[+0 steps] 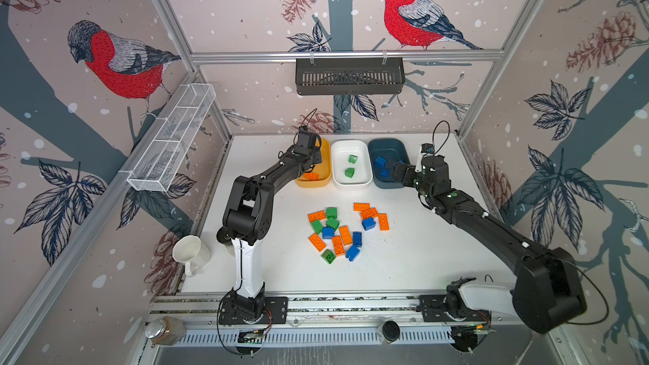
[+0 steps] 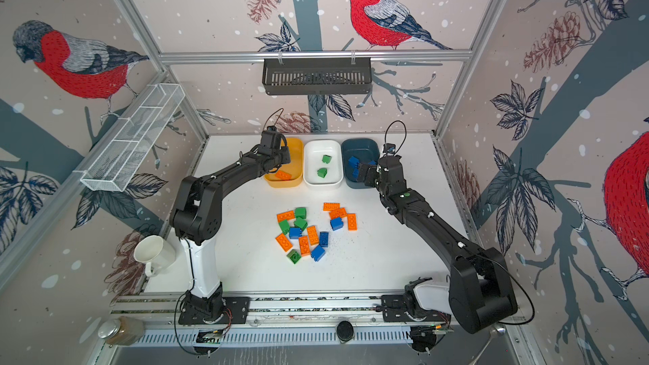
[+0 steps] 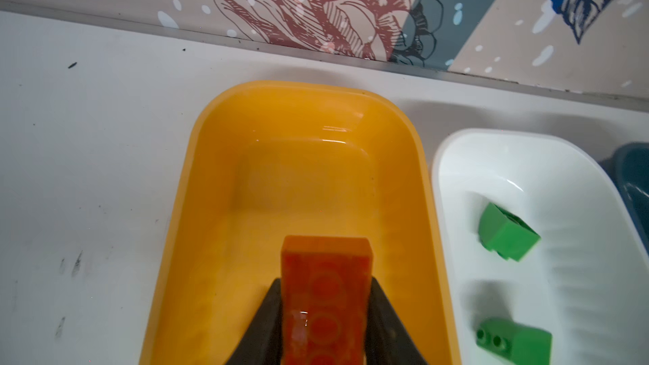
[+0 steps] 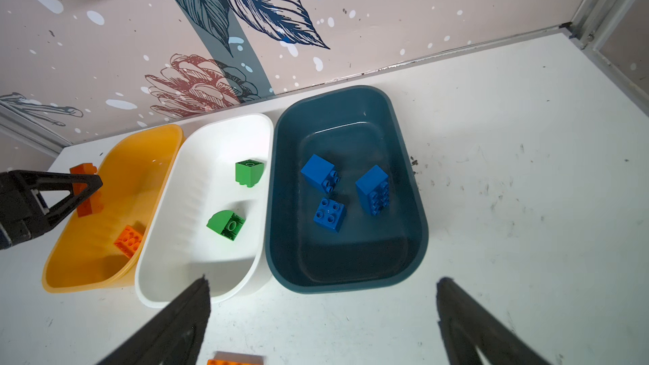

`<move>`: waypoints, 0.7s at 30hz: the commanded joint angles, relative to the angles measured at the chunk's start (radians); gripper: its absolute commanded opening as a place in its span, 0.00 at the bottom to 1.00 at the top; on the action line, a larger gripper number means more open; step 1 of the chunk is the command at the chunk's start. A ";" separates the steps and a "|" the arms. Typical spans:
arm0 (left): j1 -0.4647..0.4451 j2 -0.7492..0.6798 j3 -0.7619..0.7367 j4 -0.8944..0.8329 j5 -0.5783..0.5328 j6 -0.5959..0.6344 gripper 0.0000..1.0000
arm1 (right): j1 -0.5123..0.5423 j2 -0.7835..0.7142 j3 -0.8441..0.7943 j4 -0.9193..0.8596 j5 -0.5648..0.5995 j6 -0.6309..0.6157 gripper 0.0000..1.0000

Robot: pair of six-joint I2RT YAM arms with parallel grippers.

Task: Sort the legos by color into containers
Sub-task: 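Lift the orange brick with the left gripper and carry it over the yellow bin, then open the left gripper to drop the orange brick into the yellow bin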

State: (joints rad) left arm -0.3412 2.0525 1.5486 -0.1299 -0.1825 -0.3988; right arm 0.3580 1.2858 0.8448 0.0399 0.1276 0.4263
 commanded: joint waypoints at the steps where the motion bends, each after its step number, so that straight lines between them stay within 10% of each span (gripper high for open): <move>1: 0.003 0.062 0.086 -0.074 -0.019 -0.071 0.31 | 0.000 -0.009 0.000 -0.018 0.010 0.023 0.99; 8: 0.004 0.130 0.202 -0.201 -0.026 -0.066 0.42 | 0.015 0.027 0.019 -0.031 -0.031 0.022 0.99; 12: 0.003 0.075 0.163 -0.181 0.000 -0.046 0.71 | 0.037 0.043 0.029 -0.031 0.000 0.023 0.99; 21: -0.051 -0.064 0.059 -0.165 -0.037 0.017 0.93 | 0.075 0.059 0.039 -0.009 0.005 0.014 1.00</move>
State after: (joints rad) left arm -0.3676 2.0354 1.6382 -0.2974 -0.1928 -0.4206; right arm 0.4252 1.3403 0.8753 0.0029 0.1284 0.4427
